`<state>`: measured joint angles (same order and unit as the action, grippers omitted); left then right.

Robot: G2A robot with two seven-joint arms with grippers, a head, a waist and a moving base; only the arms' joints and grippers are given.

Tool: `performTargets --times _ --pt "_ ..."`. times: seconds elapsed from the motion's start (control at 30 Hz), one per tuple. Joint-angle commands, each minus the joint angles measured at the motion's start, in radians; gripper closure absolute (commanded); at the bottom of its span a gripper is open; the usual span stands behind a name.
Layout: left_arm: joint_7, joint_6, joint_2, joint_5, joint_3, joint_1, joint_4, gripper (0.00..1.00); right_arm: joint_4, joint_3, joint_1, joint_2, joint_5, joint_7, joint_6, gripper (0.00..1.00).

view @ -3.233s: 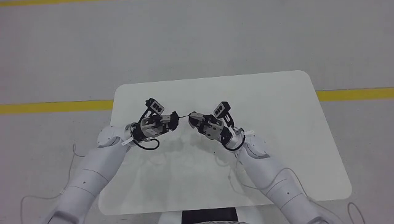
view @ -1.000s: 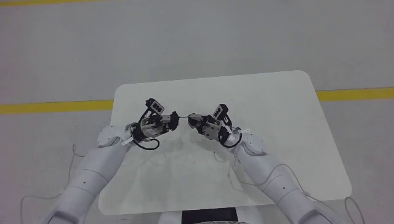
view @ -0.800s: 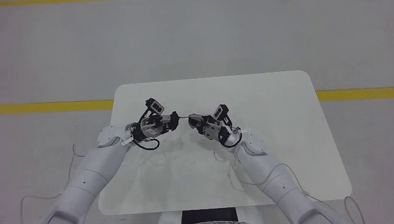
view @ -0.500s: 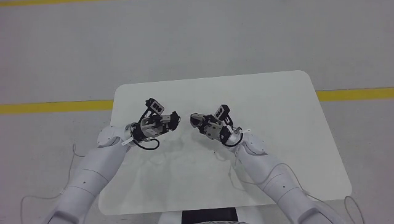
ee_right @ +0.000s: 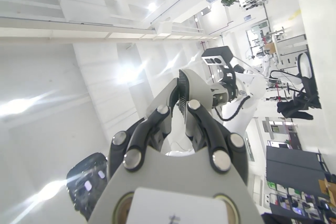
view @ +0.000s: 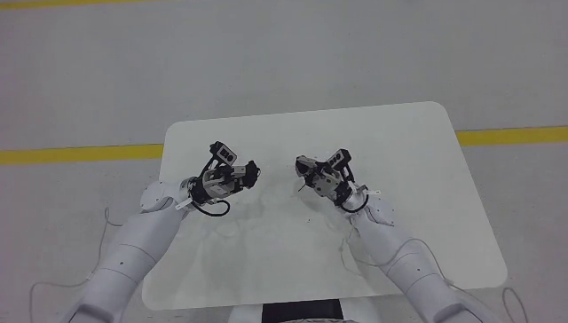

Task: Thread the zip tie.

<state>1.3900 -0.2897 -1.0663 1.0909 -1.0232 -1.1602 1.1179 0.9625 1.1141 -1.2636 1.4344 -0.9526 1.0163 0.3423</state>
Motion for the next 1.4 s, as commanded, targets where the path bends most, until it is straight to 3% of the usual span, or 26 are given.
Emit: performTargets --times 0.0,0.2,0.37,0.5,0.67,0.7,0.73,1.03,1.17,1.3,1.37 --pt "0.000 0.000 0.000 0.000 0.000 0.000 0.000 1.00 0.025 0.040 -0.019 -0.006 0.000 0.035 -0.002 1.00" --pt "0.000 0.000 0.000 0.000 0.000 0.000 0.000 1.00 0.177 0.153 -0.120 -0.011 0.054 0.085 -0.002 1.00" --pt "0.000 0.000 0.000 0.000 0.000 0.000 0.000 1.00 0.360 0.229 -0.216 -0.005 0.136 0.088 -0.002 1.00" --pt "0.000 0.000 0.000 0.000 0.000 0.000 0.000 1.00 0.491 0.272 -0.286 0.007 0.183 0.098 -0.002 1.00" --pt "0.000 0.000 0.000 0.000 0.000 0.000 0.000 1.00 0.589 0.303 -0.340 0.024 0.270 0.115 -0.002 1.00" --pt "0.000 0.000 0.000 0.000 0.000 0.000 0.000 1.00 0.592 0.305 -0.343 0.026 0.291 0.112 -0.002 0.65" --pt "0.000 0.000 0.000 0.000 0.000 0.000 0.000 1.00 0.592 0.305 -0.343 0.026 0.291 0.112 -0.002 0.00" --pt "0.000 0.000 0.000 0.000 0.000 0.000 0.000 1.00 0.592 0.305 -0.343 0.026 0.291 0.112 -0.002 0.00" --pt "0.000 -0.021 0.009 -0.010 -0.016 -0.034 0.127 1.00 0.592 0.305 -0.343 0.026 0.291 0.112 -0.002 0.00" --pt "0.000 -0.042 0.038 -0.019 -0.046 -0.085 0.251 1.00 0.592 0.305 -0.343 0.026 0.291 0.112 -0.002 0.00" --pt "0.000 -0.050 0.053 -0.024 -0.059 -0.105 0.294 1.00 0.592 0.305 -0.343 0.026 0.291 0.112 -0.002 0.00"
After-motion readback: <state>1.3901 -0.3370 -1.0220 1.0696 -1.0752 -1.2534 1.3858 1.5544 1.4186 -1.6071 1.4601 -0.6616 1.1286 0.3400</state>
